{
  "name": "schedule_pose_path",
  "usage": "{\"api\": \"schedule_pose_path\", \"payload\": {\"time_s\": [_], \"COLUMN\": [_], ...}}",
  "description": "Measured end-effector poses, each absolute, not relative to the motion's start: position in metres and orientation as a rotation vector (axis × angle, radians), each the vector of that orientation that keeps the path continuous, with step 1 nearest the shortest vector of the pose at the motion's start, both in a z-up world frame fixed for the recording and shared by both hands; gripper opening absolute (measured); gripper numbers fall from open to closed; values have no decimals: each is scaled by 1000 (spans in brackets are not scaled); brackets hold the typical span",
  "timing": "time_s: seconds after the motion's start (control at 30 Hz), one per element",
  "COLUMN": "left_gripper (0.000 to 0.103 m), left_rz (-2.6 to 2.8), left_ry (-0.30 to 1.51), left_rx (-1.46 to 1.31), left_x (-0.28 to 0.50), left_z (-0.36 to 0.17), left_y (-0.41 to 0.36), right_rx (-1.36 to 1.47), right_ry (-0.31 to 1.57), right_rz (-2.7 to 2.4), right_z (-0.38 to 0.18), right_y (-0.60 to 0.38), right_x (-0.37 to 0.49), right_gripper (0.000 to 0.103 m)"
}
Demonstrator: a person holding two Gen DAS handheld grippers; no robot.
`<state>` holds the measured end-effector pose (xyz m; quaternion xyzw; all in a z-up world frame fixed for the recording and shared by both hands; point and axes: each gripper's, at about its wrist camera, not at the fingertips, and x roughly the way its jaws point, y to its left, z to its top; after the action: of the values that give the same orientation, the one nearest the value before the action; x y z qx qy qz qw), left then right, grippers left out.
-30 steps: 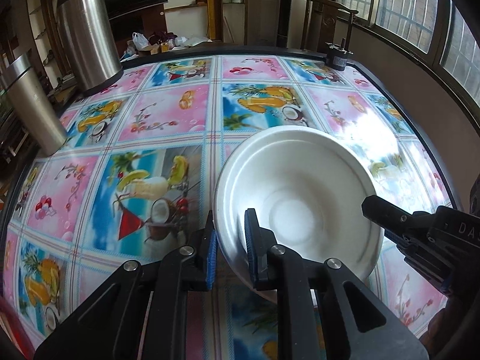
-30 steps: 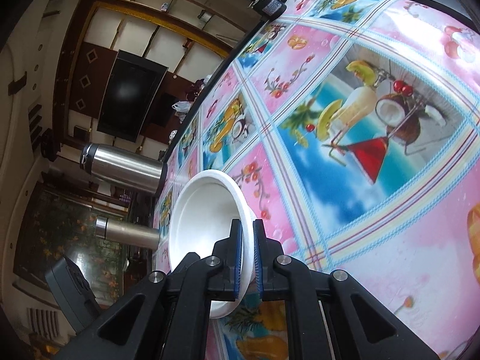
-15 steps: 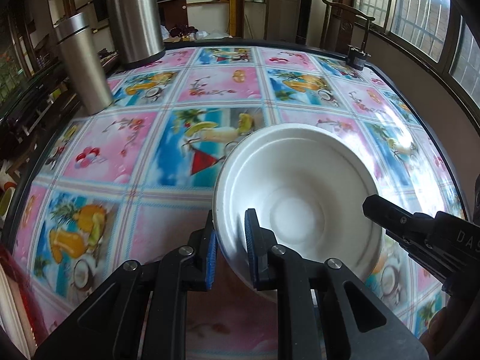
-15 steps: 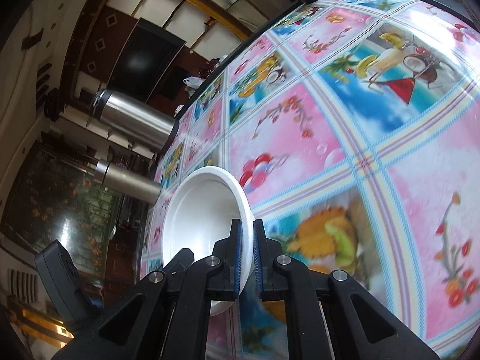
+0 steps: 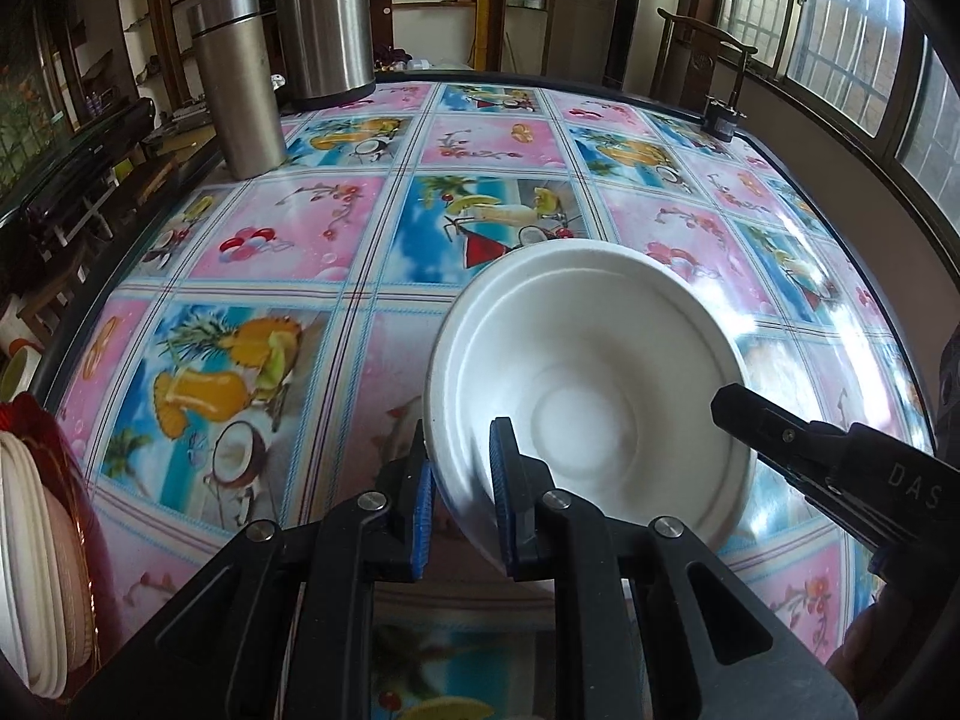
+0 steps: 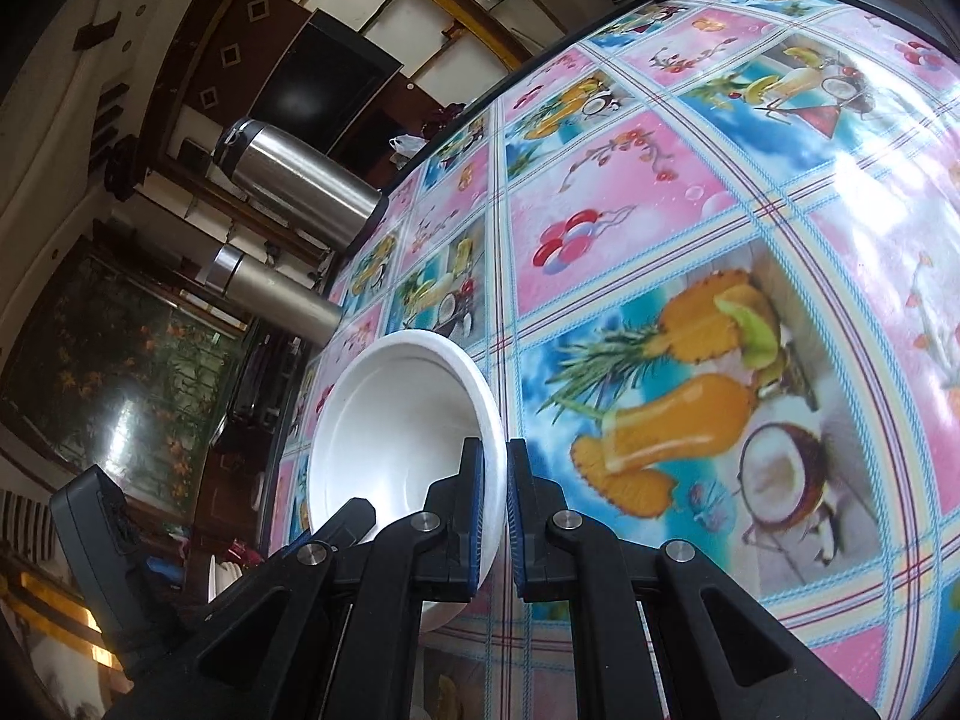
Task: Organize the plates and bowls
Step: 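Lift the second white bowl with both grippers and carry it toward the stack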
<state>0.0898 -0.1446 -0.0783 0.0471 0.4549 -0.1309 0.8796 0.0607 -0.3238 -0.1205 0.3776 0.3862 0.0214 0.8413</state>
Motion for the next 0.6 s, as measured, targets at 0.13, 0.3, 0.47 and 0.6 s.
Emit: {"api": "schedule_pose_path", "payload": {"time_s": [0.13, 0.3, 0.47, 0.6], "left_gripper": [15, 15, 15, 15], "left_rz": [-293, -307, -310, -317], "left_ry": [966, 979, 973, 961], "left_rx": [73, 55, 59, 51], "left_x": [86, 80, 72, 66], "left_z": [-78, -80, -80, -76], "left_y": [-135, -123, -115, -108], "right_rx": [788, 834, 893, 912], "right_ry": [817, 813, 809, 804], "right_rz": [53, 88, 119, 135], "right_z": [-119, -121, -123, -121], "right_y": [-317, -313, -309, -305], "right_x": [57, 48, 39, 35], "right_gripper": [7, 7, 7, 7]}}
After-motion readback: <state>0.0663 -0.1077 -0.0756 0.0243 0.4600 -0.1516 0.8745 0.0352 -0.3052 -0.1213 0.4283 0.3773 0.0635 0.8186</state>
